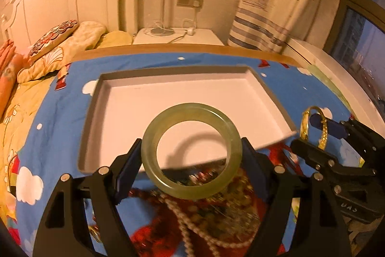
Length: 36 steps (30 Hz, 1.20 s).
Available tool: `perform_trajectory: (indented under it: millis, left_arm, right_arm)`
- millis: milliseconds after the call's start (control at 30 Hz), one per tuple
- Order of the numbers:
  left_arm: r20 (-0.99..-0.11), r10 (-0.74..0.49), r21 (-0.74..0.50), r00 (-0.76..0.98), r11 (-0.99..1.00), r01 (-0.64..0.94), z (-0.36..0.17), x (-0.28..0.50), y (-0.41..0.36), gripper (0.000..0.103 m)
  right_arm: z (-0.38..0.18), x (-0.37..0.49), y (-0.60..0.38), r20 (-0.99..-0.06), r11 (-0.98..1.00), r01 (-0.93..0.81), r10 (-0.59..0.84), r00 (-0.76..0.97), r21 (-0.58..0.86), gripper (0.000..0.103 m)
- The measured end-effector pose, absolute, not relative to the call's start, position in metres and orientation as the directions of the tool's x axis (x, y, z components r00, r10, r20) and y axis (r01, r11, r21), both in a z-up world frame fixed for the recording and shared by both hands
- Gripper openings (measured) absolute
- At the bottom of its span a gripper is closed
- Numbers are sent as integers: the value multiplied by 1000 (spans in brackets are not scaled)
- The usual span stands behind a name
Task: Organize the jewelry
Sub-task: 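Carry both bangles into the white tray and open both tools to release them, then grasp the gold rings on the cover with the left tool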
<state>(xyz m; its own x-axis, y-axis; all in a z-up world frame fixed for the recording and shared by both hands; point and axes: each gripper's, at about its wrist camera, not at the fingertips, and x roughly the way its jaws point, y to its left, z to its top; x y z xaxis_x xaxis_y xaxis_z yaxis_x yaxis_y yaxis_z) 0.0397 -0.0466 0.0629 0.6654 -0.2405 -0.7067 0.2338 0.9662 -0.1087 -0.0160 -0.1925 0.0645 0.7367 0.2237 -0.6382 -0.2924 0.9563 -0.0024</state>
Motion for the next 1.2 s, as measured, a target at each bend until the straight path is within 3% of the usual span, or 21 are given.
perform_trajectory:
  millis: [433,500,533,567,633,1200]
  left_arm:
    - [-749,-146,-107,647,989,99,55,99,-22,78]
    - [-759,-132,-110,638,991,73,53,104,-19,78]
    - [-759,-136,-120,637,990,68,53,105,-18,79]
    - [-748,-138,-128,649,990,63,54,103,-16,79]
    - [-726,-129,-120,675,991,60,60,98,-15,81]
    - [-630,-82,-164,772,986,-29,87,-4,20,98]
  right_arm:
    - [46,75,-170,-690,966,-258,188,699,2,60]
    - [44,80,-170,-693,969,-246,177,699,-1,64]
    - [44,80,-171,-690,970,-243,182,700,9,72]
    - [44,78,-173,-683,970,-243,191,705,21,80]
    - [46,74,-175,-670,971,-240,190,718,18,83]
    - [54,15,-195,-662,971,-230,212,719,62,85]
